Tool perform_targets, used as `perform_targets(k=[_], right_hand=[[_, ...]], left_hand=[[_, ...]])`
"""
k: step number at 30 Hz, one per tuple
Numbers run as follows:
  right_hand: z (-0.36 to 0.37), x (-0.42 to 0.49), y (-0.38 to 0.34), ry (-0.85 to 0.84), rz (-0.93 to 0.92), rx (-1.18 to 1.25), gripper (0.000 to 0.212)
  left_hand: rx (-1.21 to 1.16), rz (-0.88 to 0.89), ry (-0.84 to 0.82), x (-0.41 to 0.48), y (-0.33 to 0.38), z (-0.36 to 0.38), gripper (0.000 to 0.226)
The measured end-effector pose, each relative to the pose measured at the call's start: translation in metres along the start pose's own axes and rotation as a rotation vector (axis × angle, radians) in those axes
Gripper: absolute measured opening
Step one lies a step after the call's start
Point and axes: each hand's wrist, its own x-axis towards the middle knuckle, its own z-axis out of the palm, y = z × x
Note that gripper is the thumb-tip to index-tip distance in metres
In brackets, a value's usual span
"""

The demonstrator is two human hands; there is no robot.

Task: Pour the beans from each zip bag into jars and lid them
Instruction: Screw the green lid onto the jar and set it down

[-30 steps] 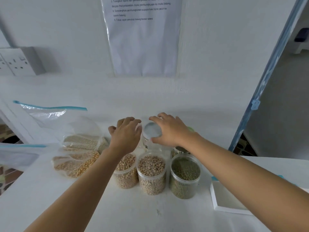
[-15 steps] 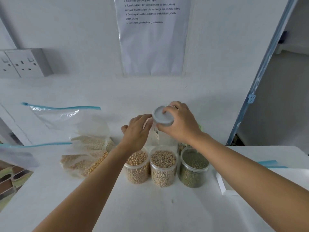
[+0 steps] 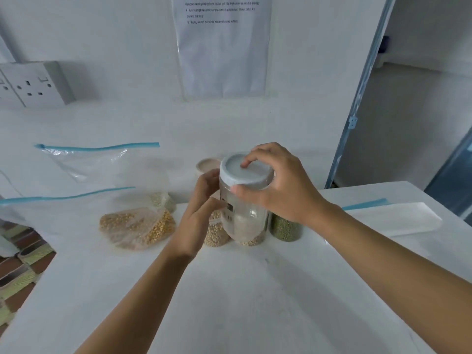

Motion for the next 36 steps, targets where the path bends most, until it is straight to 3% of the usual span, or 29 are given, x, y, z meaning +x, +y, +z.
perform_targets(k=[3,7,13,17,20,25,32,36], right_hand=[[0.006,-0.027,-0.001,-0.162,0.036,0.012,0.046],[0.019,-0.061,0.008,-0.357,0.023,-0.048,0.06],[0.024,-0.076,0.025,-0.591,0.136,-0.146,0.071],[0.041,-0.072,0.02,-0.504,0.284,-0.145,0.064],[0.059,-0.078,0.015,-0.326,0.131,-0.306,0.062],[0.066,-0.081,0.024,-0.116,0.096,-0.154,0.047],[0.065,-0.077,0.032,-0.179,0.063,-0.091,0.049],[0.051,-0.068,0.043,-0.438,-0.065,0.084,0.042]], left_hand=[[0.081,-0.129,-0.106,-0.028,-0.016,0.001,0.075],[0.307,-0.259,-0.213,-0.051,-0.045,0.009,0.096],[0.24,-0.184,-0.047,-0.062,-0.08,0.043,0.106],[0.245,-0.144,0.013,-0.061,-0.093,0.055,0.095],[0.257,-0.112,0.044,-0.06,-0.097,0.056,0.083],[0.278,-0.096,0.086,-0.057,-0.108,0.052,0.075],[0.333,-0.124,0.077,-0.058,-0.111,0.05,0.069],[0.347,-0.134,-0.066,-0.055,-0.104,0.044,0.068]])
